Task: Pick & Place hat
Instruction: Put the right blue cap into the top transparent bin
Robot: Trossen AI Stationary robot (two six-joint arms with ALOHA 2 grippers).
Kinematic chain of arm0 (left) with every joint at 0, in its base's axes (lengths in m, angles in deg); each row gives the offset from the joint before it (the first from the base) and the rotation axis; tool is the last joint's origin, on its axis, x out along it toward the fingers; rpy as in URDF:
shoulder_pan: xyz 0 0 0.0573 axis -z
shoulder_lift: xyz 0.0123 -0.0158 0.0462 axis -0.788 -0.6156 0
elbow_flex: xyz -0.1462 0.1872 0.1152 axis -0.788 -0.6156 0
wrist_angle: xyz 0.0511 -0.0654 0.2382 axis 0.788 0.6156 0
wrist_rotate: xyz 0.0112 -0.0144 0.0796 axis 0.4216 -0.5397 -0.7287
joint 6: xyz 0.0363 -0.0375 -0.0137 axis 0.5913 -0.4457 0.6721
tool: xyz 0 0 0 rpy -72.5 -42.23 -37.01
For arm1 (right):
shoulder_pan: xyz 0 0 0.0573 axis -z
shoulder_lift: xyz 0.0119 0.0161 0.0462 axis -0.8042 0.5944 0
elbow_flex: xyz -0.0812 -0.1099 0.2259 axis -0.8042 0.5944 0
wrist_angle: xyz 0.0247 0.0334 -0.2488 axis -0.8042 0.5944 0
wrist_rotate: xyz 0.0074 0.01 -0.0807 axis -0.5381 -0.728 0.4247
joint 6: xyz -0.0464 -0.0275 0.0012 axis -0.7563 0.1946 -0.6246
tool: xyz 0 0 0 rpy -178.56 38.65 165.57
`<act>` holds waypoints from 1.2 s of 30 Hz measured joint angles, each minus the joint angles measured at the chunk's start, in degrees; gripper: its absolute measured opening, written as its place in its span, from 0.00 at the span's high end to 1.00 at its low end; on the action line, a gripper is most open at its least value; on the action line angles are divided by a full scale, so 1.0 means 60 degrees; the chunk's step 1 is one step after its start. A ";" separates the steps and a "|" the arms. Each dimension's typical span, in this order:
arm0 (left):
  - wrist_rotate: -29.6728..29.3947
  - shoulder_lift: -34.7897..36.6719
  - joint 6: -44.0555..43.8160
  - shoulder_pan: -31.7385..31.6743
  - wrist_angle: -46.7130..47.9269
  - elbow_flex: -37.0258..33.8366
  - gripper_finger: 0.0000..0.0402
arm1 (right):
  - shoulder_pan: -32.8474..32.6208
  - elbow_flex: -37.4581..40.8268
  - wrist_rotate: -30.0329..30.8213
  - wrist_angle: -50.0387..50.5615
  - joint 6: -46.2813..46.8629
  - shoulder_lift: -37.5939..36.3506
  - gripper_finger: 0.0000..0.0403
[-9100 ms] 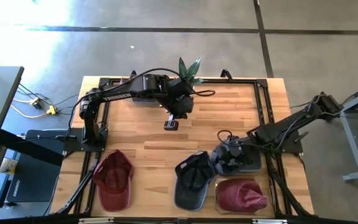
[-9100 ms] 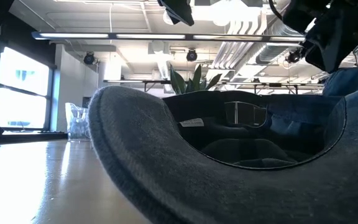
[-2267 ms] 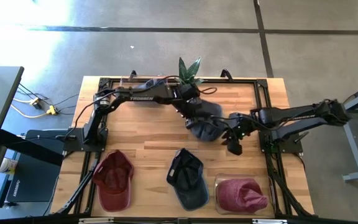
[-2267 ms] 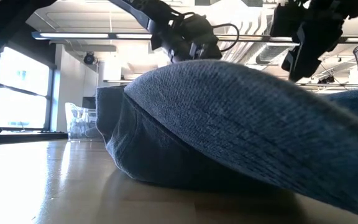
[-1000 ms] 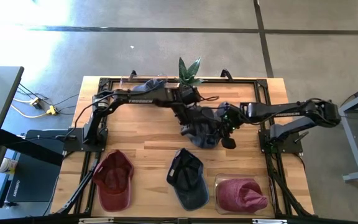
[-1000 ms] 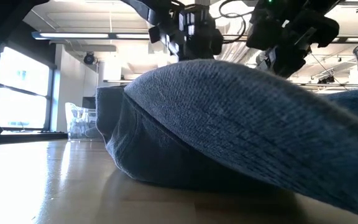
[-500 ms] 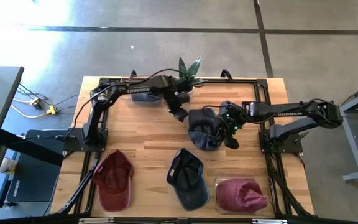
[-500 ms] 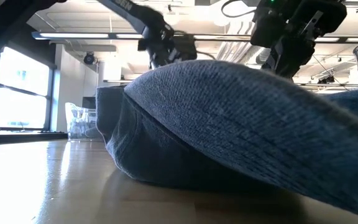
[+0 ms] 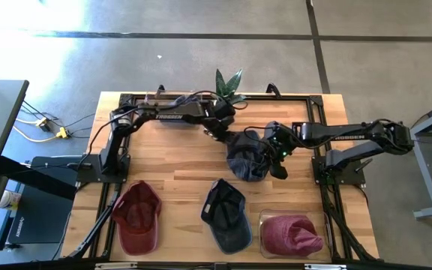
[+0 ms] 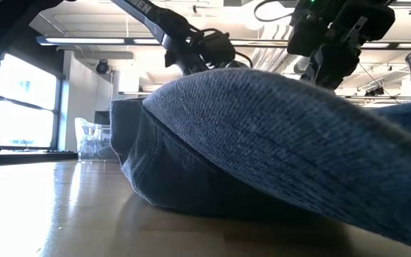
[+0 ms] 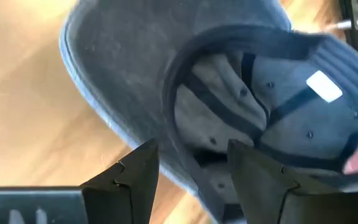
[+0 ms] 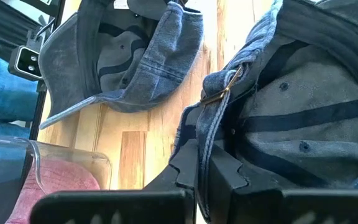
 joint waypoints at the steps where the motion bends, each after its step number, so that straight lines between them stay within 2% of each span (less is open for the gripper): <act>1: -0.0171 0.0000 0.0016 0.0030 -0.0095 0.0000 0.54 | -0.0001 0.0000 0.0005 -0.0004 0.0000 0.0000 0.98; 5: -0.0378 0.0000 0.0239 0.0083 -0.0261 0.0000 0.54 | -0.0001 -0.0066 0.0202 0.0040 0.0069 -0.0055 0.99; 9: -0.0968 -0.0272 0.1040 0.0195 -0.0617 0.0018 0.55 | 0.0075 -0.0384 0.1215 0.0020 -0.0106 -0.0058 0.98; 12: -0.0777 -0.0323 0.1707 0.0280 -0.0779 -0.0030 0.57 | 0.0294 -0.0424 0.2059 -0.0445 -0.0601 -0.0058 0.99; 14: -0.0689 -0.0271 0.1966 0.0321 -0.0966 0.0026 0.60 | 0.0506 -0.0270 0.2222 -0.0820 -0.0889 -0.0050 0.99; 19: -0.0590 -0.0276 0.2276 0.0343 -0.0725 0.0119 0.70 | 0.0972 0.0503 0.1805 -0.1582 -0.0838 0.0097 0.98; 23: -0.0457 0.0086 0.2613 0.0320 0.0465 0.0980 0.77 | 0.1164 0.1038 0.1504 -0.2014 -0.0591 0.0099 0.99; 26: -0.1132 0.0214 0.2661 0.0324 0.2225 0.1489 0.81 | 0.1236 0.1133 0.1342 -0.1700 -0.0373 0.0057 0.99; 28: -0.1782 0.0167 0.2657 0.0324 0.2770 0.1517 0.82 | 0.1252 0.1133 0.1038 -0.1390 -0.0316 -0.0052 0.98; 30: -0.1892 0.0164 0.2422 0.0273 0.3028 0.1379 0.83 | 0.1241 0.1133 0.0630 -0.1054 -0.0046 -0.0256 0.98; 33: -0.1157 -0.0017 0.2044 0.0114 0.2639 0.1108 0.80 | 0.1150 0.1133 -0.0034 -0.0532 0.0408 -0.0716 0.99; 36: -0.0279 -0.0085 0.1551 -0.0027 0.2002 0.0728 0.73 | 0.0805 0.1133 -0.0165 0.0079 0.0651 -0.1192 0.99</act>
